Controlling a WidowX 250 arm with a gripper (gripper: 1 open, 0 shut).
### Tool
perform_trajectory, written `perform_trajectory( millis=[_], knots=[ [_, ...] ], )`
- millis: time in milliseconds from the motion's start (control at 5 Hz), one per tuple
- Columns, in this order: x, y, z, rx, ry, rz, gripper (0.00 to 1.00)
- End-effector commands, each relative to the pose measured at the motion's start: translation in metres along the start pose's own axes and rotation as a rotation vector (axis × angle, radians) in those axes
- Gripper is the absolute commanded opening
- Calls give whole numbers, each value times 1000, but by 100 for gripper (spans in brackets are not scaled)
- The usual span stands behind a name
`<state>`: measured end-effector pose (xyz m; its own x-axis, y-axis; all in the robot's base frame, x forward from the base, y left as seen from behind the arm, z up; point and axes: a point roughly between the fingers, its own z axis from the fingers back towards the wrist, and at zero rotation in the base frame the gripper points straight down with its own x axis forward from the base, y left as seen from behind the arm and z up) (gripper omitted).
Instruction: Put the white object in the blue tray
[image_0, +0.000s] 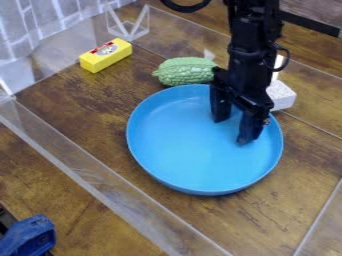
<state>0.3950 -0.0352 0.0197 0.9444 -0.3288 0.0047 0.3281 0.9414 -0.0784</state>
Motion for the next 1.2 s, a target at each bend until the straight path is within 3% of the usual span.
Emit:
perform_trajectory(
  millis=[0,400,1000],
  knots=[
    [-15,-13,-16,-34,77,23,100],
    [-7,-12,-18,-28,87,37,100],
    [39,-12,-7,22,15,14,100]
  ],
)
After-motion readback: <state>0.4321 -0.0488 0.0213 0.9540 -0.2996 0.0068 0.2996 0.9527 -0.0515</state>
